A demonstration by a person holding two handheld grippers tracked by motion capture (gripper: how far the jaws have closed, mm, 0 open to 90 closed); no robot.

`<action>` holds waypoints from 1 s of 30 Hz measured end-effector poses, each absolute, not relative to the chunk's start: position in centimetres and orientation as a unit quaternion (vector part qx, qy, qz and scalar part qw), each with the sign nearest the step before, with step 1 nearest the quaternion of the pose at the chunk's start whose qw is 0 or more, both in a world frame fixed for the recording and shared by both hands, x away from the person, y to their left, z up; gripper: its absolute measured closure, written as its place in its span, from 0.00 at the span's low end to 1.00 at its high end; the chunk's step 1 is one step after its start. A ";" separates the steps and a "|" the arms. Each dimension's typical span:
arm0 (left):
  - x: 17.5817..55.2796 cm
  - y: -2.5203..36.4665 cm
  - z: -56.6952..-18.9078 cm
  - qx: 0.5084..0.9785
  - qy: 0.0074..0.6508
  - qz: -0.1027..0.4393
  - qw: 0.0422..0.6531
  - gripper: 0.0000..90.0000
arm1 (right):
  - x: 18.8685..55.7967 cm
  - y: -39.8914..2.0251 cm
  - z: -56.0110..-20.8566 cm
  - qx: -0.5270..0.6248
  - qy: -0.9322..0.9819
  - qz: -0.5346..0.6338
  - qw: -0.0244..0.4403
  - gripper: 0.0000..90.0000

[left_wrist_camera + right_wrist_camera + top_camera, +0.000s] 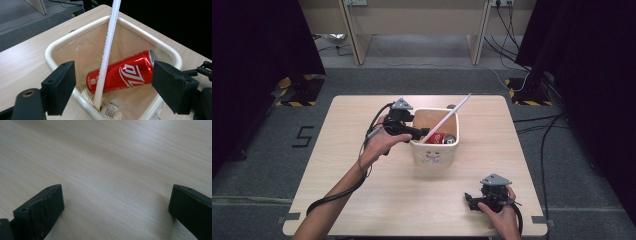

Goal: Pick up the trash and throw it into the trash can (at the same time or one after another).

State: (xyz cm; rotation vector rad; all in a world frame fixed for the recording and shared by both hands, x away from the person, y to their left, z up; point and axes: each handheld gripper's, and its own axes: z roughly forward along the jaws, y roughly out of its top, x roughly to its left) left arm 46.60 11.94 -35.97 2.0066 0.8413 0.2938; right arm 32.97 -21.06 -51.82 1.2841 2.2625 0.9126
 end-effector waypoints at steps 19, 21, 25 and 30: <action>44.9 16.7 -36.8 0.785 0.369 0.122 0.482 0.21 | 33.0 -21.1 -51.8 0.456 0.806 0.324 0.192 0.00; 44.7 17.6 -37.1 0.783 0.375 0.130 0.479 0.21 | 33.0 -21.1 -51.8 0.457 0.806 0.324 0.192 0.00; 44.6 18.6 -37.8 0.777 0.386 0.124 0.482 0.21 | 33.0 -21.1 -51.8 0.457 0.806 0.324 0.192 0.00; 44.5 19.6 -38.8 0.771 0.396 0.124 0.484 0.21 | 33.0 -21.1 -51.8 0.456 0.807 0.324 0.192 0.00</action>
